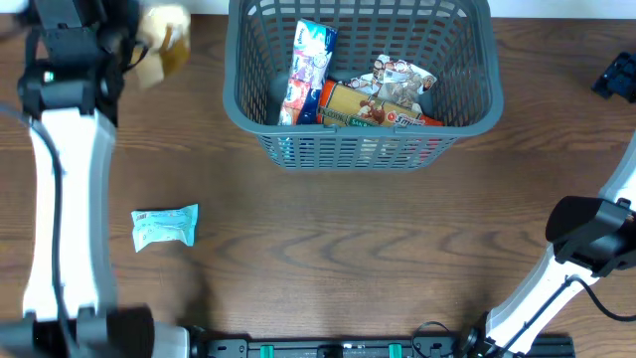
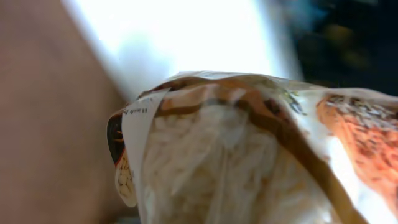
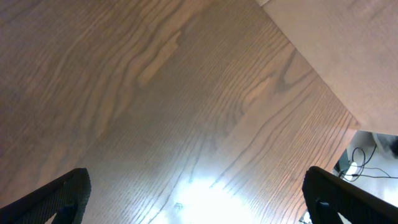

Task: Pack container
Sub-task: 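Carry the crumpled wrapper into the basket and release it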

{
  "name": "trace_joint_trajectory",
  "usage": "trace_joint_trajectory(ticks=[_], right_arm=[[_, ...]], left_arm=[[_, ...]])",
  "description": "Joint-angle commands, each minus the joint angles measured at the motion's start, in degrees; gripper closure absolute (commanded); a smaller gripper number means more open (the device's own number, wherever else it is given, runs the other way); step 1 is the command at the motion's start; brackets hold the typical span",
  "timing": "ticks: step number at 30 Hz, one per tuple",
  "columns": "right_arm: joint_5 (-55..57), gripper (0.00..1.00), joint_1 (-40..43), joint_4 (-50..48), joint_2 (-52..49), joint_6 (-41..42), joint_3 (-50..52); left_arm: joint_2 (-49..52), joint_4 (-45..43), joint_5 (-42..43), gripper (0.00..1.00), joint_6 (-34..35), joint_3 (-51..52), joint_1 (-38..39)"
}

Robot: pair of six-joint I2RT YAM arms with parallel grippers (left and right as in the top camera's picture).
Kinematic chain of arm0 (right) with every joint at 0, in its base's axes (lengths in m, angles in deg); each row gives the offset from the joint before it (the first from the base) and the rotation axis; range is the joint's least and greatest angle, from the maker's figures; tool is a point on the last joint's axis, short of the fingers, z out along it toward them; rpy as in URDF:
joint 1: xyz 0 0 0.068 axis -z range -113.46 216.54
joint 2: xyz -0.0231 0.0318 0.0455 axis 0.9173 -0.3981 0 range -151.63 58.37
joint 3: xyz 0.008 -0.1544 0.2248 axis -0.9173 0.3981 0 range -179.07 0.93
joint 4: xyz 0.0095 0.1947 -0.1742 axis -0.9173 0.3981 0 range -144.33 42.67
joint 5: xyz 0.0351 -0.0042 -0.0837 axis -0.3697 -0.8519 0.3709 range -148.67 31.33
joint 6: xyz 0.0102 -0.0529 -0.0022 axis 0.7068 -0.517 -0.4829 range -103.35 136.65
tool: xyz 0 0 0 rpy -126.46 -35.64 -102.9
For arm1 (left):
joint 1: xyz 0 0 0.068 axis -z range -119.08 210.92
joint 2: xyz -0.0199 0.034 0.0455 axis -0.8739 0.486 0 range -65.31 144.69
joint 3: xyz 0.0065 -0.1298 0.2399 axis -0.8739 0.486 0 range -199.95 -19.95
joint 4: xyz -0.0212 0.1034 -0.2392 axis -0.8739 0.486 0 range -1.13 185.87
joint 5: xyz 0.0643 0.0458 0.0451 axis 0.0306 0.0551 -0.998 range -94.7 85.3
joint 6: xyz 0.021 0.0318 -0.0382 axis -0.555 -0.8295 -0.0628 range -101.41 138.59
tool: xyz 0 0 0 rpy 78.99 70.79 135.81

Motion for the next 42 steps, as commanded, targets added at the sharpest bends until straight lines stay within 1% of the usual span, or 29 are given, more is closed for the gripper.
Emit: trace_joint_trajectory(ticks=[1,8,13,15,19,25,32,33,34,35,36,37,38,40,42], right_arm=[[0.6,0.01,0.0,0.0,-0.1,0.8,0.3],[0.6,0.01,0.0,0.0,-0.1,0.8,0.3],[0.6,0.01,0.0,0.0,-0.1,0.8,0.3],[0.6,0.01,0.0,0.0,-0.1,0.8,0.3],[0.6,0.01,0.0,0.0,-0.1,0.8,0.3],[0.6,0.01,0.0,0.0,-0.1,0.8,0.3],[0.6,0.01,0.0,0.0,-0.1,0.8,0.3],[0.6,0.01,0.0,0.0,-0.1,0.8,0.3],[0.6,0.01,0.0,0.0,-0.1,0.8,0.3],[0.6,0.01,0.0,0.0,-0.1,0.8,0.3],[0.6,0.01,0.0,0.0,-0.1,0.8,0.3],[0.6,0.01,0.0,0.0,-0.1,0.8,0.3],[0.6,0.01,0.0,0.0,-0.1,0.8,0.3],[0.6,0.01,0.0,0.0,-0.1,0.8,0.3],[0.6,0.01,0.0,0.0,-0.1,0.8,0.3]], left_arm=[[-1.9,-0.4,0.7,0.94,-6.9,-2.6,5.2],[-0.8,-6.4,0.7,0.94,-9.9,-3.3,17.9],[3.1,-12.9,0.5,0.94,-16.4,-3.3,25.8],[5.0,-14.3,0.4,0.94,-17.6,-3.3,27.5],[9.7,-14.5,0.5,0.94,-17.6,-3.3,29.6],[15.5,-13.0,0.5,0.94,-17.6,-3.3,30.5],[19.2,-10.3,0.5,0.94,-17.6,-3.3,30.5],[19.4,-10.0,0.5,0.91,-17.6,-3.3,30.6],[19.5,-9.8,0.5,0.75,-17.6,-3.3,30.6],[19.5,-9.8,0.5,0.68,-17.6,-3.3,30.6],[19.5,-9.9,0.5,0.57,-17.6,-3.3,30.6],[19.5,-10.1,0.5,0.38,-17.6,-3.3,30.6],[19.4,-10.1,0.5,0.25,-17.6,-3.3,30.5],[19.4,-10.1,0.5,0.14,-17.7,-3.3,30.5],[19.4,-10.0,0.5,0.09,-18.8,-3.3,30.6]])
